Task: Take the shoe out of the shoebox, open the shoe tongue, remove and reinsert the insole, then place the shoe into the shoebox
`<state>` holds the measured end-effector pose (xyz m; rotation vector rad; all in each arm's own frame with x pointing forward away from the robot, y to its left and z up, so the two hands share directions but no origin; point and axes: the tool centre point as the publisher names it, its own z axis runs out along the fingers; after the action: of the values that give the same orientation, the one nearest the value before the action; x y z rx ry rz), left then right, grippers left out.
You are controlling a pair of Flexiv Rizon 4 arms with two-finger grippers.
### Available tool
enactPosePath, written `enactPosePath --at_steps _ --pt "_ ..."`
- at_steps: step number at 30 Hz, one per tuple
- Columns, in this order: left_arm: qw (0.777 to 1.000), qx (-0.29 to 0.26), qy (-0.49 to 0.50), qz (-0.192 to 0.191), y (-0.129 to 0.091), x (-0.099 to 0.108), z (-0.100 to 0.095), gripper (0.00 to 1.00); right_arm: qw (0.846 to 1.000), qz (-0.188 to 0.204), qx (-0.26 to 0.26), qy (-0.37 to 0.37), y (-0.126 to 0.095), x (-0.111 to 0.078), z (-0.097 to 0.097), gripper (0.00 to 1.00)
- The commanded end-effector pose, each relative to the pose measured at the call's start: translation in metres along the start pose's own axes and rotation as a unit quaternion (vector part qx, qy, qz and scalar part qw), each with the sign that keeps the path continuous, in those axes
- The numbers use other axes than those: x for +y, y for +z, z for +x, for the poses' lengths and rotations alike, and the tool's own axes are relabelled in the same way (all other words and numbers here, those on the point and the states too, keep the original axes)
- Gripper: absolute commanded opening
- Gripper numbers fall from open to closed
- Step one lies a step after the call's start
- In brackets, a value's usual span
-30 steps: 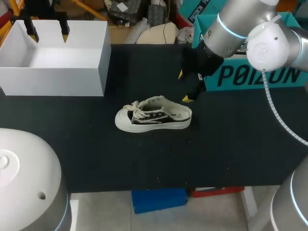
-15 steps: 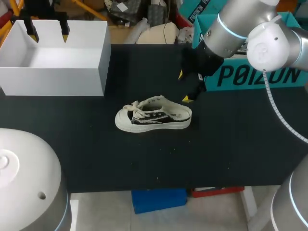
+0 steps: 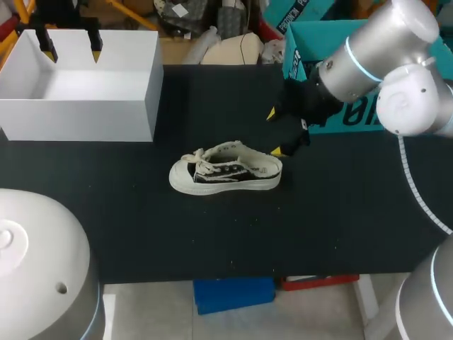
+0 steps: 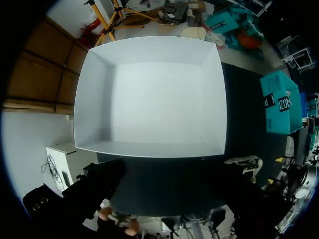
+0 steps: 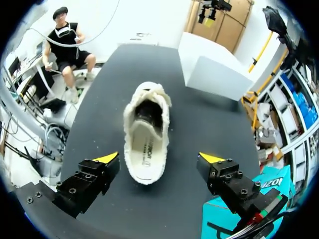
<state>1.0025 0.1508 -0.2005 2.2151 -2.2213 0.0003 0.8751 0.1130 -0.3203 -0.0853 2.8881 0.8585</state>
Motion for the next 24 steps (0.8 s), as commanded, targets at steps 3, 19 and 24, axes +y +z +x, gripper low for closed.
enactPosePath --at_steps 3,19,24 --pt "1.0 -0.001 -0.001 0.0 -0.001 0.001 0.001 1.0 0.997 -0.081 0.005 -0.006 0.008 -0.026 0.005 1.0" --pt "1.0 -0.001 -0.001 0.0 -0.001 0.001 0.001 1.0 0.986 -0.162 0.042 0.016 0.062 -0.044 0.014 1.0" --pt "1.0 -0.001 -0.001 0.0 -0.001 0.001 0.001 1.0 0.981 -0.186 0.042 0.022 0.074 -0.04 0.019 1.0"
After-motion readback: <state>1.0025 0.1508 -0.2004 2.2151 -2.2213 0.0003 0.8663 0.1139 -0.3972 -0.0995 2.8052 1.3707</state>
